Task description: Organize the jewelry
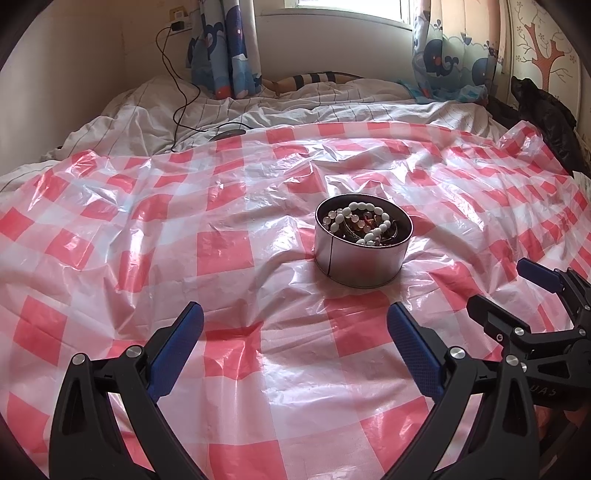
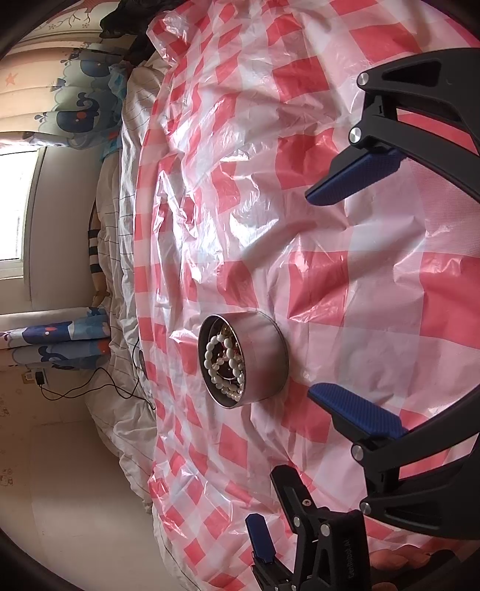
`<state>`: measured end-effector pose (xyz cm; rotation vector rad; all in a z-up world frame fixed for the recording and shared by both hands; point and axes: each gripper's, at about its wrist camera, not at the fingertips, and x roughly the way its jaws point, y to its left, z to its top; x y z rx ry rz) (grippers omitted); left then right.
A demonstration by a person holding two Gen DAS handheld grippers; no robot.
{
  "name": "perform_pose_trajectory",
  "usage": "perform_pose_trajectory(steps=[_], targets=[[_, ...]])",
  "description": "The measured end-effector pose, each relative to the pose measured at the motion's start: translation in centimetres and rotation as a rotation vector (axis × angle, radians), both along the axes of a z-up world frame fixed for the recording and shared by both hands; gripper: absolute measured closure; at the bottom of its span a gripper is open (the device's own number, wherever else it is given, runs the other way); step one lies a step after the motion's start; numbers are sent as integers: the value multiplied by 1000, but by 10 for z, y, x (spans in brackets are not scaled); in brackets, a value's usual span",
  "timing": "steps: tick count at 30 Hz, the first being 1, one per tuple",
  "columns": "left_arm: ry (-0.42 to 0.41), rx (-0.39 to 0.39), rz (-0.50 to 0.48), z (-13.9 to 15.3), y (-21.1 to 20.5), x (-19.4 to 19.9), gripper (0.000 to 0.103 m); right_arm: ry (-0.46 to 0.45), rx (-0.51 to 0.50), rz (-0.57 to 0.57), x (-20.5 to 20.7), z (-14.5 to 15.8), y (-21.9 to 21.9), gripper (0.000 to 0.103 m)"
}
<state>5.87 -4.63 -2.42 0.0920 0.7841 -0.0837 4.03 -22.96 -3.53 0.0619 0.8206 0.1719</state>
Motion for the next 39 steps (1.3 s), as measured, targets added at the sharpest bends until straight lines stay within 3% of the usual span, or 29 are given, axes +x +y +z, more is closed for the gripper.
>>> perform_pose_trajectory(steps=[39], targets=[[56, -13, 17, -19, 4, 7, 8, 6, -4, 0, 0, -4, -1, 8]])
